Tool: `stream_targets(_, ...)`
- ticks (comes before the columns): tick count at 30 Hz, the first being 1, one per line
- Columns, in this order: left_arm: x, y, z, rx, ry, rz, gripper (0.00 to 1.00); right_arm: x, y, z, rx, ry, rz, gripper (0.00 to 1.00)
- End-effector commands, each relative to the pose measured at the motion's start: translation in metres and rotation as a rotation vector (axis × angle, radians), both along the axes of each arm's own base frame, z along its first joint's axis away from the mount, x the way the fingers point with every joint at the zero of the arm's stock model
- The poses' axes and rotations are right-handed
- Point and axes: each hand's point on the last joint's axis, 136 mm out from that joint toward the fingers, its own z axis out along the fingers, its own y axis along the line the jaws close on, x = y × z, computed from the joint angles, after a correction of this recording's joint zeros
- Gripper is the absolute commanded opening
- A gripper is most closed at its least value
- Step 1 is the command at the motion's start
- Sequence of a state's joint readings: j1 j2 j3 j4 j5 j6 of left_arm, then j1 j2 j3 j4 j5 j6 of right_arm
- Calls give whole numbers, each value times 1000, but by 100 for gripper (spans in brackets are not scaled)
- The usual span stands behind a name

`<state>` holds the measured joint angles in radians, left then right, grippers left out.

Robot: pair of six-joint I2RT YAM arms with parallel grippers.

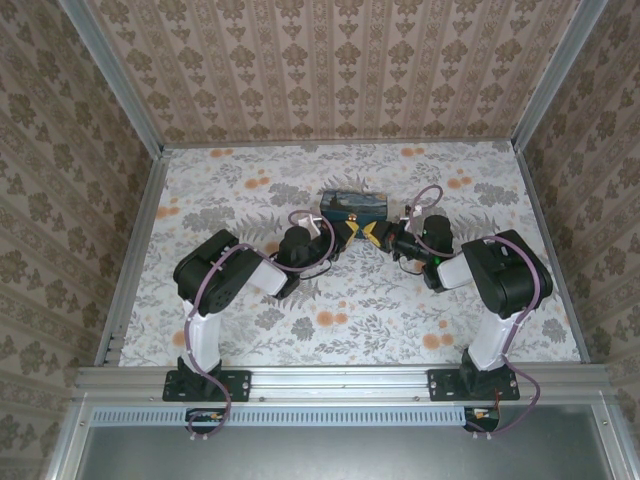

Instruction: Unlock the padlock with the key

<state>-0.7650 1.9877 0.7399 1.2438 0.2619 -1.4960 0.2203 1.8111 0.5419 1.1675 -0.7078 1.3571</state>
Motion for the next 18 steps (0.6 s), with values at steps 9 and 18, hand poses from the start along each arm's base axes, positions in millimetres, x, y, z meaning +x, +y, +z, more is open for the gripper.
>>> stream_targets(9, -32, -12, 19, -38, -53, -144, 0, 9, -13, 22, -13, -92, -47, 0)
stream_targets(18, -22, -15, 27, -73, -34, -110, 0, -6, -16, 12, -11, -60, -81, 0)
